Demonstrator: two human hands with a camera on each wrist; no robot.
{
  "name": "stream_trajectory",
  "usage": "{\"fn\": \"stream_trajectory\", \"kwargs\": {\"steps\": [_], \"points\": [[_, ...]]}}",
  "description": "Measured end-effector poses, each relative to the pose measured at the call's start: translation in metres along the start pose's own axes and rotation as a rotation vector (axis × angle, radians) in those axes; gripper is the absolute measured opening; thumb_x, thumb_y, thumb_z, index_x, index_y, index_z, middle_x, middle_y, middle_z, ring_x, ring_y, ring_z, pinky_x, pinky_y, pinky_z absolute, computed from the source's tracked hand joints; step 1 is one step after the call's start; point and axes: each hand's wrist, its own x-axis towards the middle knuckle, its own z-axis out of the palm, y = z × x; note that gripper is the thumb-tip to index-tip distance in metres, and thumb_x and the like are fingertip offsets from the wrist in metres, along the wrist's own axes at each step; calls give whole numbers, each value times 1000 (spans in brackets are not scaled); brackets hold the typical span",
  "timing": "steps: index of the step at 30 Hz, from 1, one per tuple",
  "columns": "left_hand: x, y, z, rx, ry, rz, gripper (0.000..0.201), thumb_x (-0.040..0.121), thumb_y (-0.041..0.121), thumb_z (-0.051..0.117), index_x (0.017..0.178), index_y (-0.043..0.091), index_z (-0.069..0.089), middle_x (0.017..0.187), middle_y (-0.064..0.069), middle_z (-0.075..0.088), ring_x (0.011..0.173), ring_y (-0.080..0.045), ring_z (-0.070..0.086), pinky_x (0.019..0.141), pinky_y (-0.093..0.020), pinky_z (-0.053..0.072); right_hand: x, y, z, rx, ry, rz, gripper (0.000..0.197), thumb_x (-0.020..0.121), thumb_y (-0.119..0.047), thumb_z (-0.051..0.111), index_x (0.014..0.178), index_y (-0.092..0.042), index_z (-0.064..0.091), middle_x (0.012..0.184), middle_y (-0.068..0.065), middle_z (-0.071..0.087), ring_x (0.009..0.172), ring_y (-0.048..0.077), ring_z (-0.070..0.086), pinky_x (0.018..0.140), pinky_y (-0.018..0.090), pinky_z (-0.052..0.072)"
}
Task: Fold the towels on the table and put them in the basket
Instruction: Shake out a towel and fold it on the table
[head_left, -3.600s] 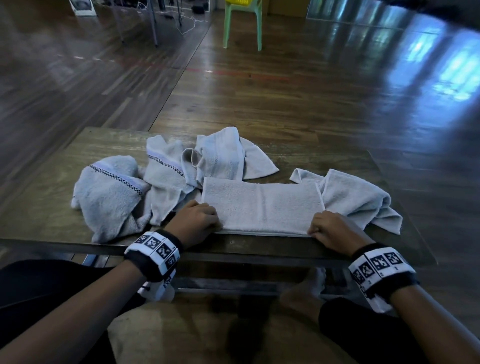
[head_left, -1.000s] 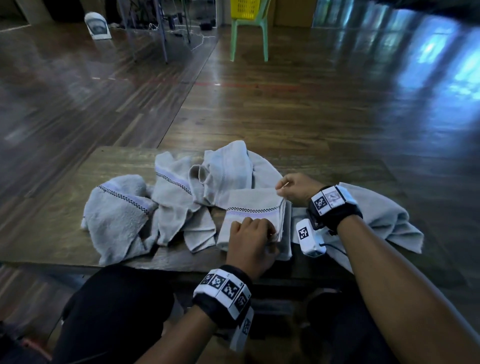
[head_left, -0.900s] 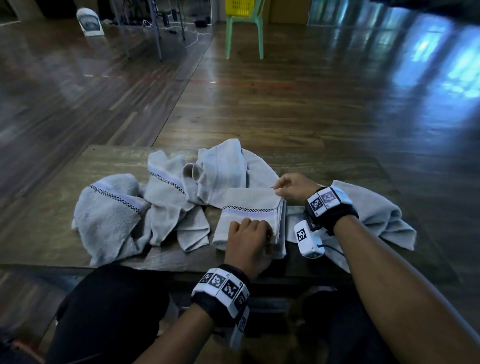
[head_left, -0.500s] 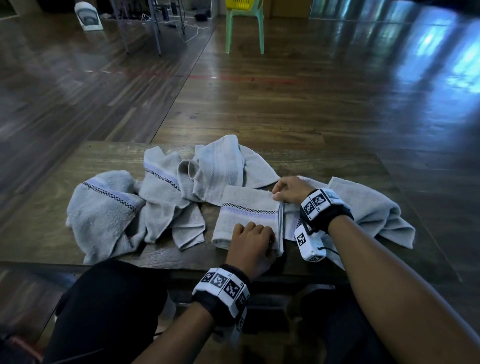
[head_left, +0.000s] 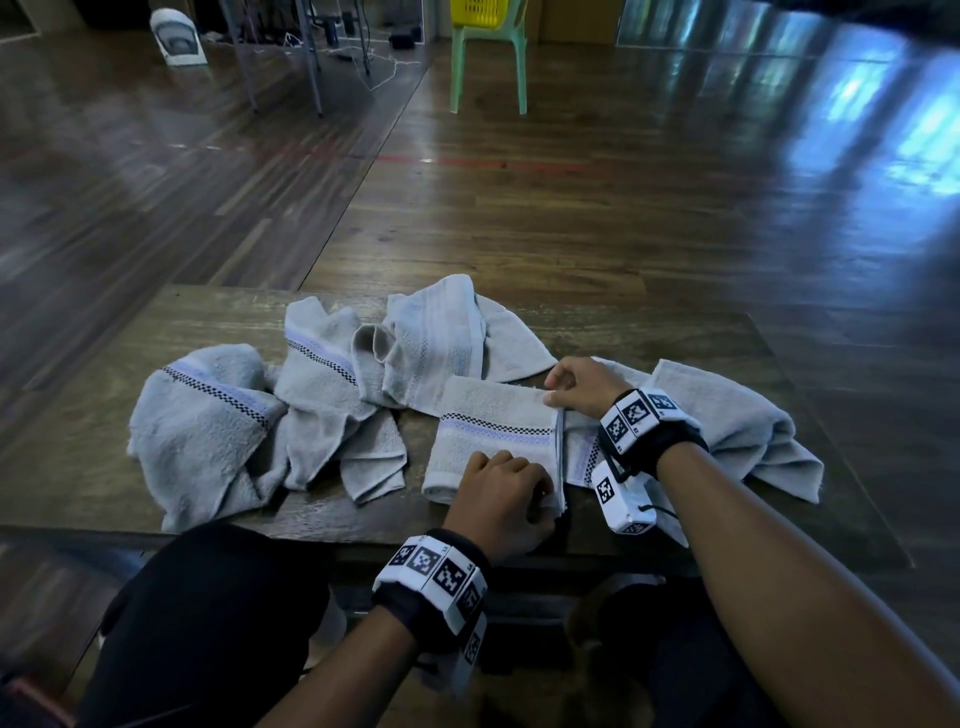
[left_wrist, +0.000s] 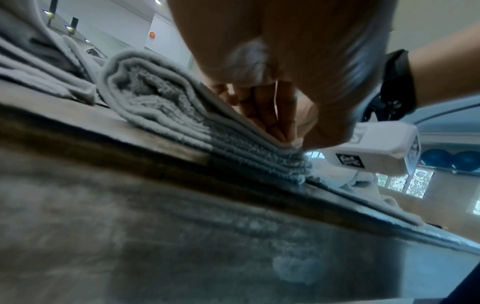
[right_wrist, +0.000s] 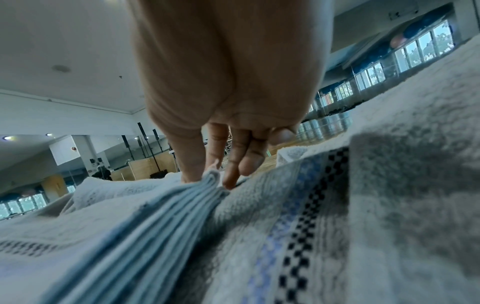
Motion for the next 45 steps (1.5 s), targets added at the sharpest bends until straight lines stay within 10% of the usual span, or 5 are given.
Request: {"fn": "stream_trajectory", "kwargs": {"steps": [5,19,26,32,45], "points": [[6,-1,-17,-52,-30,-28,23,81,40,53,91,24,68,87,5,69,90,-16,56,77,-31,27,1,6,-3,-213,-189,123,58,86,-55,52,96,0,66,77,11,61,79,21,59,91,39,33],[82,-58,-106,-50,-147,-142,72,68,56,62,132,28,46,131,6,51,126,-17,36,104,-47,28,-54,-41,-34,239,43,-213,15,80,-19,71,89,-14,59,76,-3,60,71,12,56,68,27,48],[94,-48,-143,2,-230,-35,33,77,45,69,81,13,65,69,5,58,73,-14,51,78,-31,31,-73,-52,-47,411,150,-385,29,75,-14,75,100,-23,61,101,4,67,96,20,62,83,23,50],[74,-58,-156,-131,-99,20,48,70,56,67,79,8,66,74,-4,67,70,-15,58,64,-22,33,-68,-30,-38,-270,7,-188,33,76,-48,66,103,-30,60,106,-3,58,111,16,37,87,35,21],[33,-86,-145,-532,34,-92,40,64,57,69,85,23,67,82,11,67,77,1,59,70,-10,43,-71,-23,-53,294,33,-213,26,74,-24,77,95,-21,61,89,0,71,73,9,63,66,22,48]]}}
